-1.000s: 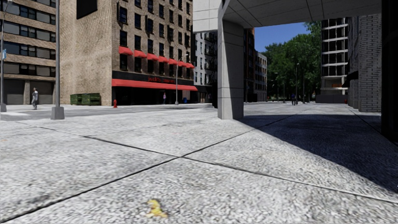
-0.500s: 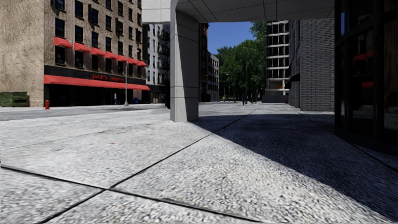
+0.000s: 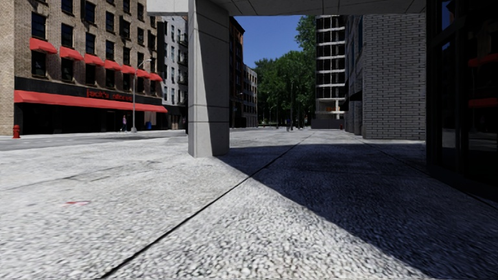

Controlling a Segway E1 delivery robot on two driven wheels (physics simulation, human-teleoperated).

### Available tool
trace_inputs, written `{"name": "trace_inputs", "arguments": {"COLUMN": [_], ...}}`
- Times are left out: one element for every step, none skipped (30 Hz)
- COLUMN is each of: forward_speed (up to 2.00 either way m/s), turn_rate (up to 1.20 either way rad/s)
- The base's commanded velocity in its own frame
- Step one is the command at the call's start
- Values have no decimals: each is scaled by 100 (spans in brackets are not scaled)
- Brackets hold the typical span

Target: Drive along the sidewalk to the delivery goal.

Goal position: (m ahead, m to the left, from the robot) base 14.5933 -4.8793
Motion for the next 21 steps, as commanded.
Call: {"name": "trace_inputs", "arguments": {"forward_speed": [196,196,196,196,196,196,196,196,196,196,197,197,198,200,200,200,200,200,200,200,200], "turn_rate": [0,0,0,0,0,0,0,0,0,0,0,0,0,-5,-19,-26,-27,-28,-28,-28,-28]}}
